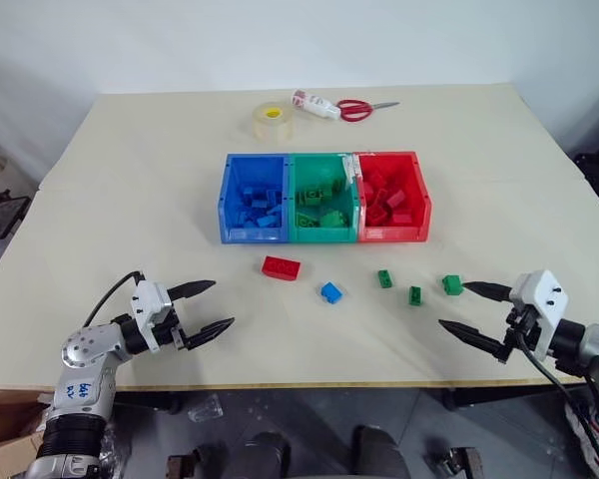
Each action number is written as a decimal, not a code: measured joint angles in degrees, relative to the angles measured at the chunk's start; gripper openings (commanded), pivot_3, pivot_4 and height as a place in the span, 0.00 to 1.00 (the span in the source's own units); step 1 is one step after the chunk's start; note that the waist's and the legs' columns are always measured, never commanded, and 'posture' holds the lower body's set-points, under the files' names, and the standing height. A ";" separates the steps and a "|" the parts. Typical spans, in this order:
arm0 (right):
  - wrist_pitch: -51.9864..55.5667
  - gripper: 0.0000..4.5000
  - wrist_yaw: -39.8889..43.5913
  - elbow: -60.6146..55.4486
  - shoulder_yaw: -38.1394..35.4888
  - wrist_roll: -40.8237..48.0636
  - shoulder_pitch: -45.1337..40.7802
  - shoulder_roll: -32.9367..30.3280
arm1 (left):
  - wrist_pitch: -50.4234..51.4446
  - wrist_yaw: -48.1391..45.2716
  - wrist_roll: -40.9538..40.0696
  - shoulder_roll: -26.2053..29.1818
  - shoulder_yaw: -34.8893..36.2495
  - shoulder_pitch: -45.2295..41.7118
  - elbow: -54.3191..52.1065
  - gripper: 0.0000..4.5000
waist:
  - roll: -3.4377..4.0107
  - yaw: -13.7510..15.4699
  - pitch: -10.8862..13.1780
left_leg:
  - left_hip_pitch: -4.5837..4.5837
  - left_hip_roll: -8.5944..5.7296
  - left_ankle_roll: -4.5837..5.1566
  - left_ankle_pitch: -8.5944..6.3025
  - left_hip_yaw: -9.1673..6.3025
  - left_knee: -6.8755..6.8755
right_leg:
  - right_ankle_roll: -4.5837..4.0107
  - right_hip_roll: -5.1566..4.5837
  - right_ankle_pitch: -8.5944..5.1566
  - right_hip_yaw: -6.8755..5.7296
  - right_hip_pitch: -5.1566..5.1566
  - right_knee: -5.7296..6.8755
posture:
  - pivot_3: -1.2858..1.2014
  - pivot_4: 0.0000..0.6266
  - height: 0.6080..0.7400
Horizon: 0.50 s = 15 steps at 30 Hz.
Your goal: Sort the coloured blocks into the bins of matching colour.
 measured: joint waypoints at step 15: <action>4.46 1.00 0.71 -0.26 -8.19 0.88 7.99 -4.05 | 4.76 2.83 -0.06 -1.15 -0.27 -3.27 0.04 0.99 | -0.01 0.07 0.01 | -0.02 0.13 0.01 -0.01 0.20 -0.03 | 0.29 0.07 0.15 0.00 0.01 -0.21 | 0.52 0.24 1.00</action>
